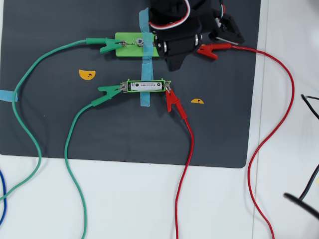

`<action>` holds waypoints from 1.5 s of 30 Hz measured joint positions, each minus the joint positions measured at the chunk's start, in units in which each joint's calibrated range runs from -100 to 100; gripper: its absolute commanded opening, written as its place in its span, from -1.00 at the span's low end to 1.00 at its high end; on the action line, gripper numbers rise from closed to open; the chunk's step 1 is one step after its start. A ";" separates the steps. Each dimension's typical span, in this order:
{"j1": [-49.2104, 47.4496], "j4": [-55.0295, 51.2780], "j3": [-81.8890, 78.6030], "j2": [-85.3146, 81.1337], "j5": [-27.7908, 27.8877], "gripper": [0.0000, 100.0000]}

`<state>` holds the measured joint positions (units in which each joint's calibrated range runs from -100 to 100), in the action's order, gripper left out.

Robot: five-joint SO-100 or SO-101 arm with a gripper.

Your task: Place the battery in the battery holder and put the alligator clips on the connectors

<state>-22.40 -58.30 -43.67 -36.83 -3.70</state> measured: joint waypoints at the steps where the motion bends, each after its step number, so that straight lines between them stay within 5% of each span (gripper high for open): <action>1: -1.68 -1.37 0.00 -0.92 -1.55 -0.98; 9: -14.33 -10.12 -0.09 -10.58 -11.32 -0.98; 18: -30.01 -8.41 -5.60 -13.10 -13.85 -0.98; 29: -34.27 9.27 -8.26 -0.76 -17.94 -0.80; 45: -36.39 12.18 -8.26 13.19 -20.99 -0.77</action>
<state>-58.79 -46.12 -51.93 -23.65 -24.68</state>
